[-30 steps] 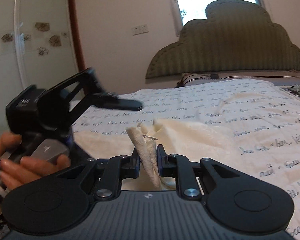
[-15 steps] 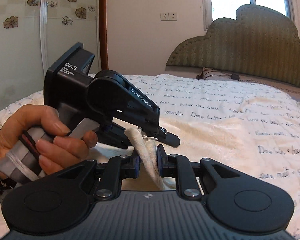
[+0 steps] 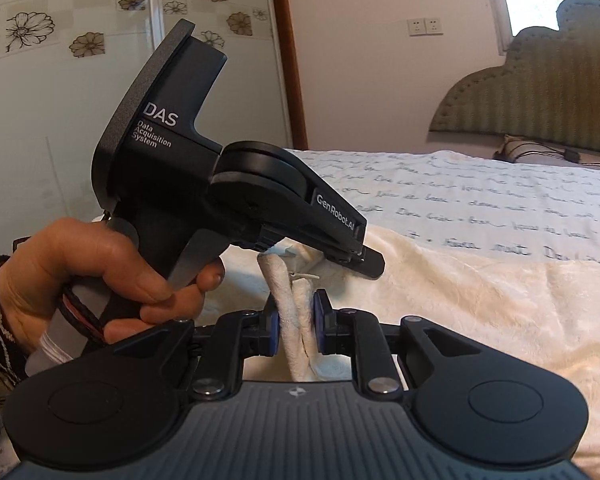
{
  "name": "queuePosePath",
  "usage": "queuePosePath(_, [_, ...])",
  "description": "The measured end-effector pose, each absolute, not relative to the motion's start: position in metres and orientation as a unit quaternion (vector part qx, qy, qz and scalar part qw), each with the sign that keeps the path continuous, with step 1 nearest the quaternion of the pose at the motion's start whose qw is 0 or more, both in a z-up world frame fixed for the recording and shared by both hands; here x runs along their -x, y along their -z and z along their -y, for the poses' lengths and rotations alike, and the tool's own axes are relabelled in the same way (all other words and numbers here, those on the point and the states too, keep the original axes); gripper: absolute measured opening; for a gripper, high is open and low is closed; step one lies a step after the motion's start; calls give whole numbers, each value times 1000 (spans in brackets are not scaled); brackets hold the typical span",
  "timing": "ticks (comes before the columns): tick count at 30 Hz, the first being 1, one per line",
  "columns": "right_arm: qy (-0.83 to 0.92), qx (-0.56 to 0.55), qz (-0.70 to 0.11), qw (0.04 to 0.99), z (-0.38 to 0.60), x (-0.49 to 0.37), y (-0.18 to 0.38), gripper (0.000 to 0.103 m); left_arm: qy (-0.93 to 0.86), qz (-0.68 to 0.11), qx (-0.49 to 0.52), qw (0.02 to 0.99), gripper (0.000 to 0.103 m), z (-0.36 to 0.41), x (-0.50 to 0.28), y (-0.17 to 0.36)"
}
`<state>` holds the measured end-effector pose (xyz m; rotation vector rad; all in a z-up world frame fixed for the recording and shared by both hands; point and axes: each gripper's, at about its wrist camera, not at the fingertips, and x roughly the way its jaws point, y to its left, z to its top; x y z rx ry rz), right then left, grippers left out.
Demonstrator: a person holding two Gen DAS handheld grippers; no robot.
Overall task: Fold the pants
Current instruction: 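Hold the corner with the right tool while the left tool grasps the fabric beside it, then open both tools and release the pants onto the bed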
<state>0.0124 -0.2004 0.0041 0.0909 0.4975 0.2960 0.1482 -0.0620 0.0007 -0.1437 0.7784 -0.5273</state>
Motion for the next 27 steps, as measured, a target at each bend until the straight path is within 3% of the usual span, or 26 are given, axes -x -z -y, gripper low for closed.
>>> queuePosePath(4, [-140, -39, -251, 957, 191, -26, 0, 16, 250, -345, 38, 904, 15, 63, -149, -1])
queuePosePath(7, [-140, -34, -286, 948, 186, -29, 3, 23, 240, -363, 9, 900, 17, 72, -154, 12])
queuePosePath(12, [-184, -15, -291, 939, 215, 5, -21, 24, 239, -364, 11, 900, 25, 66, -154, 22])
queuePosePath(22, [84, -91, -305, 944, 356, 58, -21, 24, 225, -345, -18, 911, 27, 72, -144, 21])
queuePosePath(27, [61, -15, -292, 954, 335, 81, -20, 24, 232, -364, 6, 902, 36, 67, -148, 19])
